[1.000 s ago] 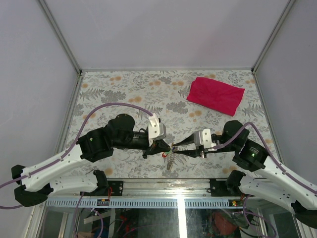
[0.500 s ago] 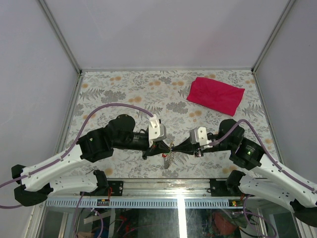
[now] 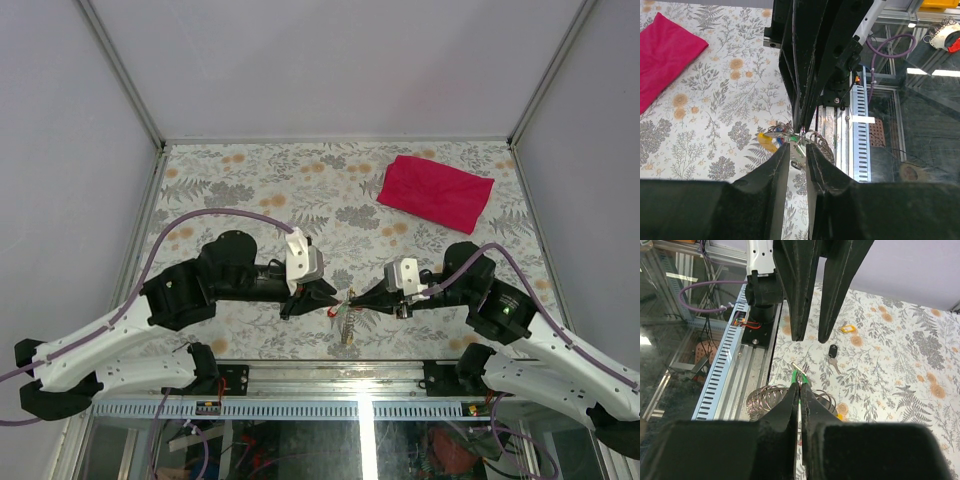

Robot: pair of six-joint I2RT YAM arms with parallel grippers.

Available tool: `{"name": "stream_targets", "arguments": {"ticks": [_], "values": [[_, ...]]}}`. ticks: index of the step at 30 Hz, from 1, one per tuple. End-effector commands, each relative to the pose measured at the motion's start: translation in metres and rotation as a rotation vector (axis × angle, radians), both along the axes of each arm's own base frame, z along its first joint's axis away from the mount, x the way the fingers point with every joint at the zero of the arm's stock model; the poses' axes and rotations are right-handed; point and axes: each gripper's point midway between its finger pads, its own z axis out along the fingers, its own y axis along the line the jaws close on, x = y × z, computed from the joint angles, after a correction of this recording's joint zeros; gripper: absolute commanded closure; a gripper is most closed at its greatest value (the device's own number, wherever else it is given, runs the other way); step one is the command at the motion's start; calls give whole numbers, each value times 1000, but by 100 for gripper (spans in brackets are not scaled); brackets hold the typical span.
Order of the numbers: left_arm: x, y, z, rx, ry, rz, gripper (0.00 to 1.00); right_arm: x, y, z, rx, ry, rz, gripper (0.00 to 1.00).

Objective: Put the keys on the keyring

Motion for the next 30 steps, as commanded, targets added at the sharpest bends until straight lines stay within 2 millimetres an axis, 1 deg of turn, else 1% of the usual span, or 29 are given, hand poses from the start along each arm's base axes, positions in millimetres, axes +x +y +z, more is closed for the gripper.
{"name": "stream_targets", "arguments": {"ticks": [1, 4, 9, 15, 19, 23, 25, 26, 27, 28, 29, 30], "values": [[2, -2, 21, -56, -31, 0, 79, -2, -1, 33, 80, -72, 7, 100], [1, -4, 17, -45, -27, -15, 75, -4, -1, 34, 80, -71, 20, 100], [-4, -10, 11, -21, -14, -64, 71, -9, -2, 35, 78, -81, 49, 100], [-6, -16, 4, 4, 1, -101, 72, -12, -3, 36, 78, -84, 65, 100], [-7, -16, 1, 17, 8, -108, 81, -13, -4, 36, 80, -88, 62, 100], [-9, -15, 3, 13, 8, -112, 96, -12, -5, 37, 84, -92, 56, 100], [-11, -14, 4, 9, 9, -121, 99, -12, -5, 38, 89, -95, 55, 100], [-12, -14, 4, 10, 10, -123, 99, -13, -6, 40, 92, -96, 54, 100], [-11, -14, 3, 11, 11, -123, 94, -13, -5, 39, 91, -95, 55, 100], [-12, -14, 3, 12, 13, -123, 82, -13, -6, 39, 92, -94, 56, 100], [-12, -14, 3, 11, 13, -124, 77, -13, -6, 40, 93, -94, 57, 100], [-12, -14, 4, 11, 13, -124, 76, -14, -6, 40, 94, -93, 60, 100]]}}
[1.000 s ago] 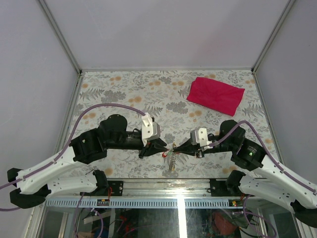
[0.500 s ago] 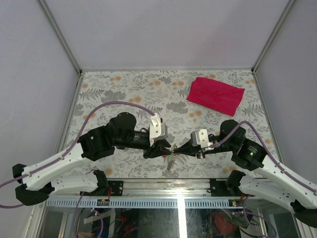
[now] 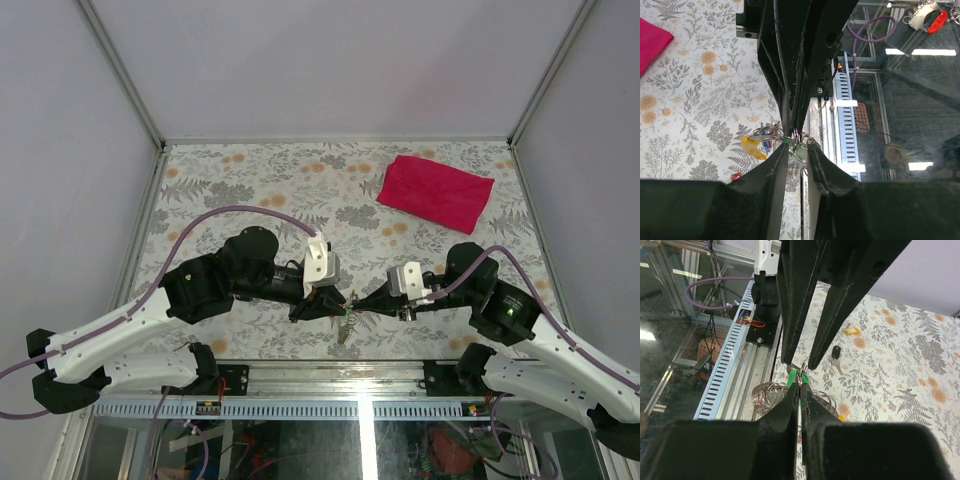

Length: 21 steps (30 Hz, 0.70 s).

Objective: Put the keys on the keyring

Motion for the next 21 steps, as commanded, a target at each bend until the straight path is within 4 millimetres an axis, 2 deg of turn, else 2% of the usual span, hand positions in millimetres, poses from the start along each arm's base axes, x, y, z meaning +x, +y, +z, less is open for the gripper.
{"name": "stream_targets", "arguments": {"ticks": [1, 8, 11, 16, 21], "values": [[-2, 1, 19, -47, -23, -16, 76, -7, -2, 40, 105, -77, 32, 100], [-2, -1, 17, -40, -16, -23, 89, -8, -1, 43, 115, -73, 35, 100], [-3, -1, 16, -39, -12, -30, 90, -8, -1, 43, 118, -71, 35, 100], [-4, -1, 15, -36, -9, -33, 99, -9, -2, 44, 125, -70, 33, 100], [-3, 0, 16, -37, -13, -23, 100, -8, -3, 48, 140, -78, 18, 100]]}}
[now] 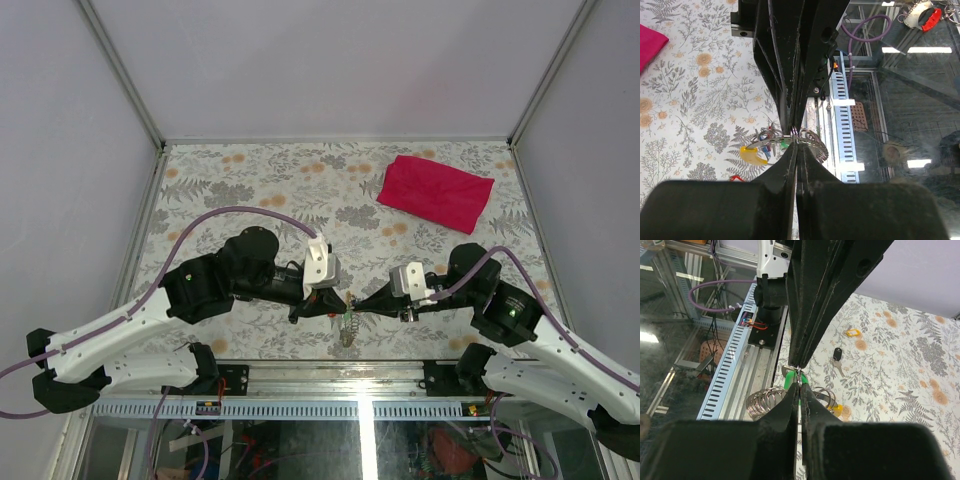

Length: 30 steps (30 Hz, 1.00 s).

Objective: Put the keys on the keyring

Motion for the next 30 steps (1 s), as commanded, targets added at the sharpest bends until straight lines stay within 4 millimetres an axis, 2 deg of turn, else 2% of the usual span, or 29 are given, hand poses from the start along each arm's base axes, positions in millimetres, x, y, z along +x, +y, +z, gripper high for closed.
{"name": "stream_targets", "arguments": {"ticks": [1, 8, 14, 19, 30], "values": [[2, 1, 17, -40, -24, 8, 100, -4, -2, 45, 136, -82, 8, 100], [7, 6, 26, -78, -52, 56, 100, -3, -4, 57, 205, -68, -24, 100], [9, 7, 26, -83, -56, 72, 100, -4, -7, 66, 253, -67, -38, 100], [12, 7, 30, -107, -61, 93, 100, 4, -9, 76, 309, -55, -100, 100], [22, 0, 38, -202, -56, 157, 100, 12, -11, 94, 531, 100, -157, 100]]}}
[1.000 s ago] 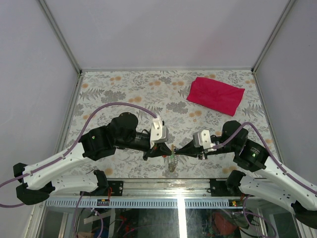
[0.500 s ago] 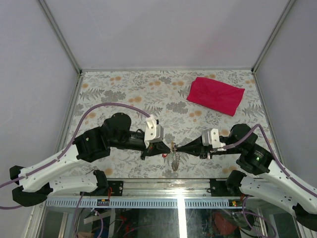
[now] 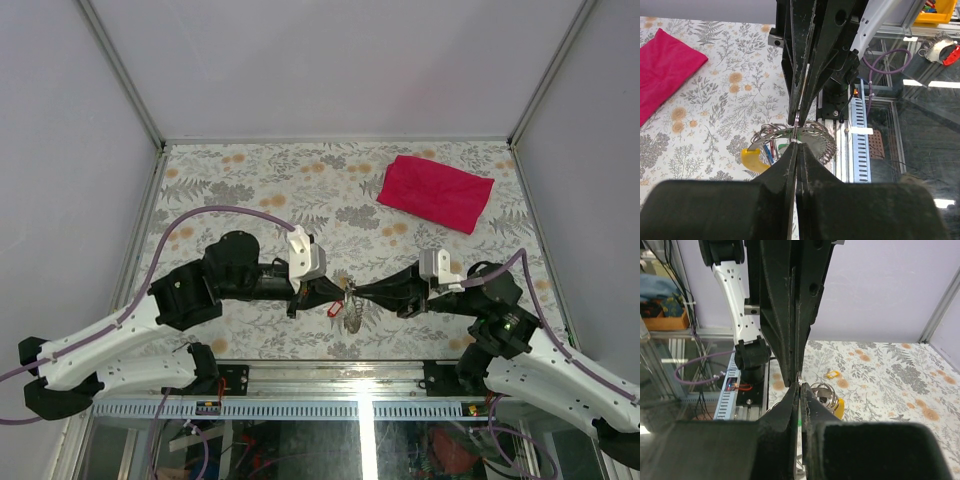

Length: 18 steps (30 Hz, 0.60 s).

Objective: Put the keys on the keyring

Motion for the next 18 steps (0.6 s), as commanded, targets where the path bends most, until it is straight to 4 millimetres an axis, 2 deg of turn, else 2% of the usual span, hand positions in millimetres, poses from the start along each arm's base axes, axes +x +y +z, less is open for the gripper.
{"name": "stream_targets", "arguments": {"ticks": [1, 10, 18], "values": [[8, -3, 16, -92, -14, 45, 100, -1, -10, 58, 255, -10, -23, 100], [12, -2, 22, -136, -19, 77, 100, 1, -17, 74, 405, 16, -29, 100], [13, 2, 27, -162, -23, 96, 100, 5, -24, 76, 463, 21, -64, 100]]}}
